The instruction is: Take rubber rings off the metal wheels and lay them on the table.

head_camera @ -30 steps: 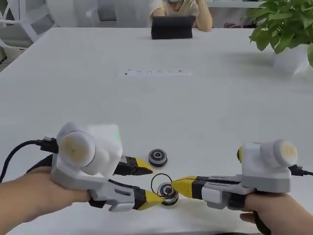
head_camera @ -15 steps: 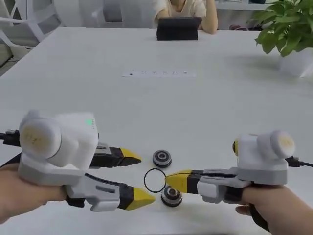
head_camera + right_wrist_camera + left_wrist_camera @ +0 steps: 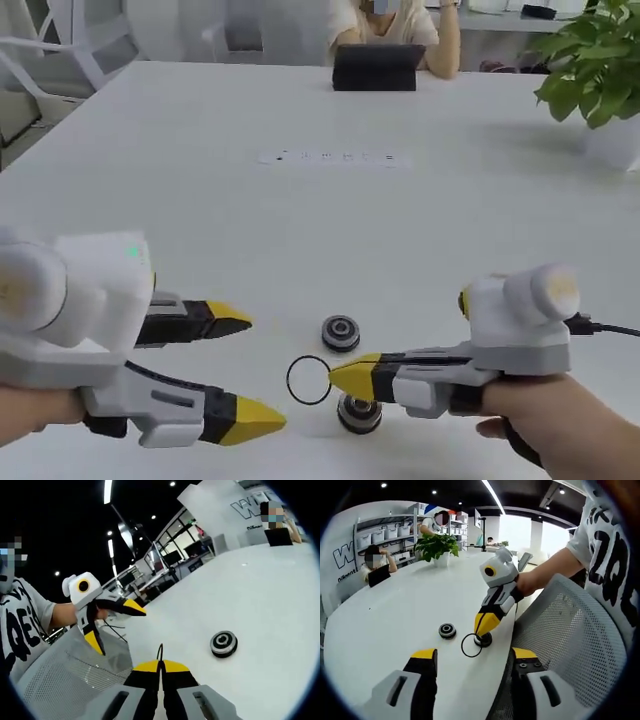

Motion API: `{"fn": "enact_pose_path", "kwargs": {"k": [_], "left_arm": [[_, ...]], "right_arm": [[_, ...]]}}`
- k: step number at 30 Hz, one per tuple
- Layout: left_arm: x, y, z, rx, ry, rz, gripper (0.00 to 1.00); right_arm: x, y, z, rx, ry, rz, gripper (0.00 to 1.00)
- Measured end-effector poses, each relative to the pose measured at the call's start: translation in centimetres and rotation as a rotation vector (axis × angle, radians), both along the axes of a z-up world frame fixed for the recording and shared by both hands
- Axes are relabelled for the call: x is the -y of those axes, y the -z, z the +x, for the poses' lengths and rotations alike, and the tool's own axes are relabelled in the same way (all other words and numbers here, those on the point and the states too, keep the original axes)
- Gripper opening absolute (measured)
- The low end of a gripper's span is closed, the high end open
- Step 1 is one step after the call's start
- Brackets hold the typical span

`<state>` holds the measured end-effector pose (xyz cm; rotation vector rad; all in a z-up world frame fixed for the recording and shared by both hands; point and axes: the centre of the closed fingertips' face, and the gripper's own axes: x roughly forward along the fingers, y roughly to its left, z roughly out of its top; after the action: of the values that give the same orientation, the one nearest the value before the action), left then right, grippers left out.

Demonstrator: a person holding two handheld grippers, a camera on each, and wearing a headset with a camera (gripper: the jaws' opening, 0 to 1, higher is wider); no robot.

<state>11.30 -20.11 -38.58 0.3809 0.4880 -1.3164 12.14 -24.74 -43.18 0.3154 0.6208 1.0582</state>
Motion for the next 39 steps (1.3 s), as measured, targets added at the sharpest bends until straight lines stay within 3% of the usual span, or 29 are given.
{"fn": "enact_pose_path", "kwargs": {"k": [12,22,39], "left_arm": [[-1.0,0.0,0.6,-0.002,-0.041,0.001,0.61],[-1.5,0.5,0.8,-0.013,-0.052,0.010,0.61],[-1.1,0.7,0.8,-0.021,-0.048,0.007,0.61]], "right_arm": [[-1.5,1.4,-0.2,-0.004,-0.064,-0.037,0.00],[-1.7,2.7,-0.3,-0.004,-0.098,-0.088,0.00],[-2.0,2.9,0.1,0.106,-0.151,-0.202,0.00]]}}
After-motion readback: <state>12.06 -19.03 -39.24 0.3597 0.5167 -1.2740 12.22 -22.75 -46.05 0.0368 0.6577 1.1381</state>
